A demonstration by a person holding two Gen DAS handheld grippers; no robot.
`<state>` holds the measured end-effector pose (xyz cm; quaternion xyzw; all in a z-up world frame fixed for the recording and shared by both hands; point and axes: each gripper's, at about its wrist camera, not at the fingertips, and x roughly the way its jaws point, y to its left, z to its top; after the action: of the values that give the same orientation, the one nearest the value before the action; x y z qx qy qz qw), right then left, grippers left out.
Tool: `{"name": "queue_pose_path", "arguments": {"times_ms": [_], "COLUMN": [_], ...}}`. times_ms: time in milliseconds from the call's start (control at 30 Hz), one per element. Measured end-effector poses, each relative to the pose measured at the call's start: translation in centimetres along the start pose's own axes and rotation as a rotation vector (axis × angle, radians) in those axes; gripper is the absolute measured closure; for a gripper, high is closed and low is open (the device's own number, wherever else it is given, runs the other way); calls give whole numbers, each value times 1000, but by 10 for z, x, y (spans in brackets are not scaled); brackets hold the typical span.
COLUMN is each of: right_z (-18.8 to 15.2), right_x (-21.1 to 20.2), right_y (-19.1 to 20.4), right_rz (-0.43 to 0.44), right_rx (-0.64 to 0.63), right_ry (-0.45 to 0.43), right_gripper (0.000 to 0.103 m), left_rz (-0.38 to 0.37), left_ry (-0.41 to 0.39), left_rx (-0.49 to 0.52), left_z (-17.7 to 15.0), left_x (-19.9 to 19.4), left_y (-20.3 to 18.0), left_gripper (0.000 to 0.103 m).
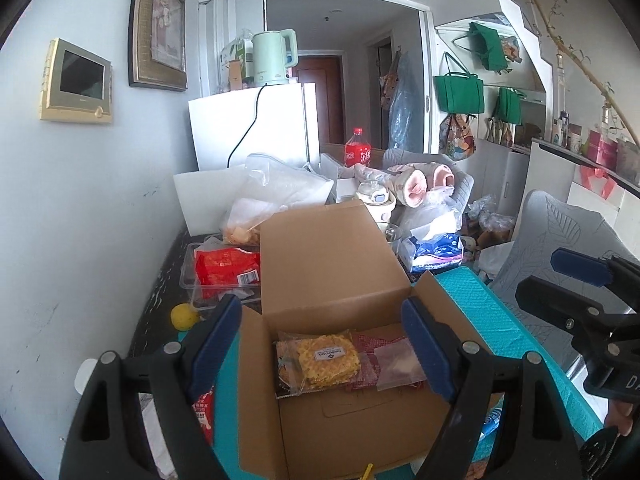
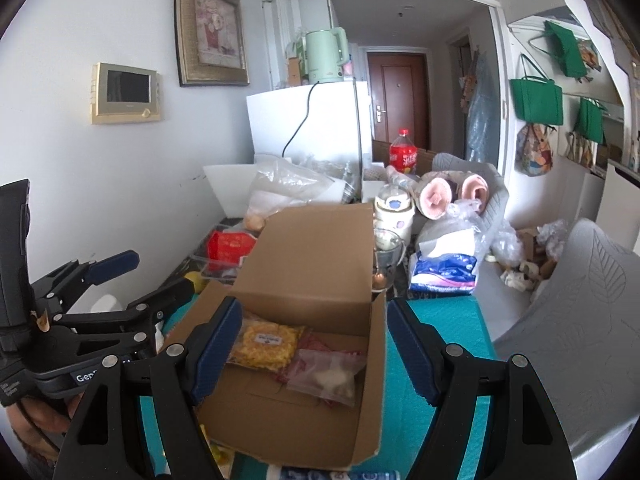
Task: Organize snacks
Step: 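Open both grippers to release the waffle pack and zip bag into the box, then move both tools back from the box toward the silver pouch and lollipop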
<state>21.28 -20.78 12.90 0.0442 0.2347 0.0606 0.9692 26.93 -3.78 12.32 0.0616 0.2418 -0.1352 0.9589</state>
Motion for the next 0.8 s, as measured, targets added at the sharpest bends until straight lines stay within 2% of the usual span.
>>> {"name": "queue_pose_path", "arguments": {"times_ms": [367, 633, 800], "right_z": [-47, -83, -108], "right_x": [-57, -68, -71], "right_y": [14, 28, 35], "right_rz": [-18, -30, -16], "right_rx": [7, 18, 29], "right_ry": [-10, 52, 90], "right_gripper": [24, 23, 23], "left_rz": [-17, -73, -78], "left_ry": [9, 65, 89], "left_rx": [2, -19, -37], "left_z": [-38, -72, -95], "left_x": [-46, -59, -66], "left_y": [-2, 4, 8], "left_gripper": [20, 20, 20]}}
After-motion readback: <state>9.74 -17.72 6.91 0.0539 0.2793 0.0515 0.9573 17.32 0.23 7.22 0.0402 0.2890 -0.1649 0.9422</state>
